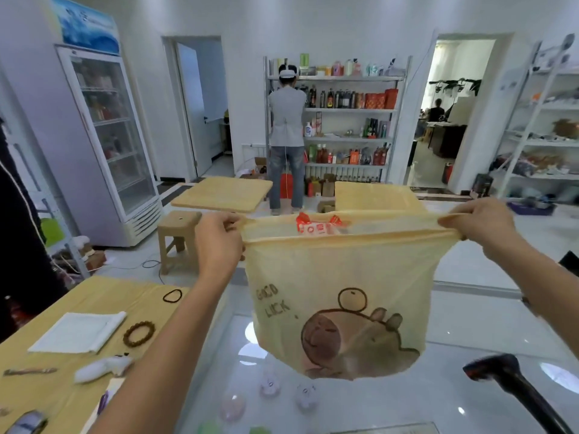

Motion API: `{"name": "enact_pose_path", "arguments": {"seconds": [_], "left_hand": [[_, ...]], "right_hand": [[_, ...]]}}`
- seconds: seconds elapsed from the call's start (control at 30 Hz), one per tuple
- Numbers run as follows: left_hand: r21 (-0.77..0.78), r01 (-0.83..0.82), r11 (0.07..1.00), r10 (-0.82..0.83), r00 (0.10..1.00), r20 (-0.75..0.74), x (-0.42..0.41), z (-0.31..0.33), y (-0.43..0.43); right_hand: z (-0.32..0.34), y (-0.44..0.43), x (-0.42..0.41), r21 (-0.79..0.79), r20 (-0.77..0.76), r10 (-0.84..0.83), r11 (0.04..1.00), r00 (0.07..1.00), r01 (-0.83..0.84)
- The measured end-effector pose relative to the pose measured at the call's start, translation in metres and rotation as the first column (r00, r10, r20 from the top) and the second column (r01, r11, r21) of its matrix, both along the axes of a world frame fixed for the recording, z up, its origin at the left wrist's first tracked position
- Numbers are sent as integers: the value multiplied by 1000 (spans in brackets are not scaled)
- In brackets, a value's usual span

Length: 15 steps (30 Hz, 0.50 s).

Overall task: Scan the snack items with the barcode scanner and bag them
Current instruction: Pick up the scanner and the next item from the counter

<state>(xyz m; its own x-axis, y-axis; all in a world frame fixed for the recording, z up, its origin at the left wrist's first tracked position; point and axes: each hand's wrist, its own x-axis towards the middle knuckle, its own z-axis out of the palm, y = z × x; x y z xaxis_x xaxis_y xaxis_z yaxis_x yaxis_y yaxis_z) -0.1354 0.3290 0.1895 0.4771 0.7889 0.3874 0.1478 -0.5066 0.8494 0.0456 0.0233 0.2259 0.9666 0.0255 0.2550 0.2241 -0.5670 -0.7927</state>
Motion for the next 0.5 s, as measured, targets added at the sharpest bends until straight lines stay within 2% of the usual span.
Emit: {"name": "enact_pose_path", "arguments": {"seconds": [0.1, 0.17, 0.23, 0.3, 0.37, 0.43, 0.47, 0.5], "left_hand": [[66, -35, 997, 22, 981, 192, 17, 15, -3], [43, 13, 999, -20, 989, 145, 29, 9, -3], [-29, 56, 998, -55, 997, 46, 34, -7, -8], [-97, 56, 994, -55, 998, 15, 34, -16, -14], [-165, 61, 984, -42, 992, 117, 33, -10, -16], [-199, 100, 975, -36, 953, 301, 33, 5, -17], [-182, 108, 977, -37, 933, 358, 34, 9, -18], [-142, 89, 986, -33, 935, 354, 33, 10, -21]], "right_hand": [[16, -19, 9, 105, 64, -51, 994, 997, 44], [5, -27, 7, 84, 70, -76, 994, 995, 70], [-21, -34, 2, 23, -13, -79, 997, 997, 79], [-37, -40, -3, 6, -68, -58, 998, 996, 59], [-25, -45, -6, 94, -72, -54, 994, 996, 61], [0, -53, -1, 213, -44, -82, 973, 996, 90], [9, -58, 1, 248, -14, -96, 964, 995, 96], [11, -62, 3, 244, 26, -108, 965, 994, 98]]}}
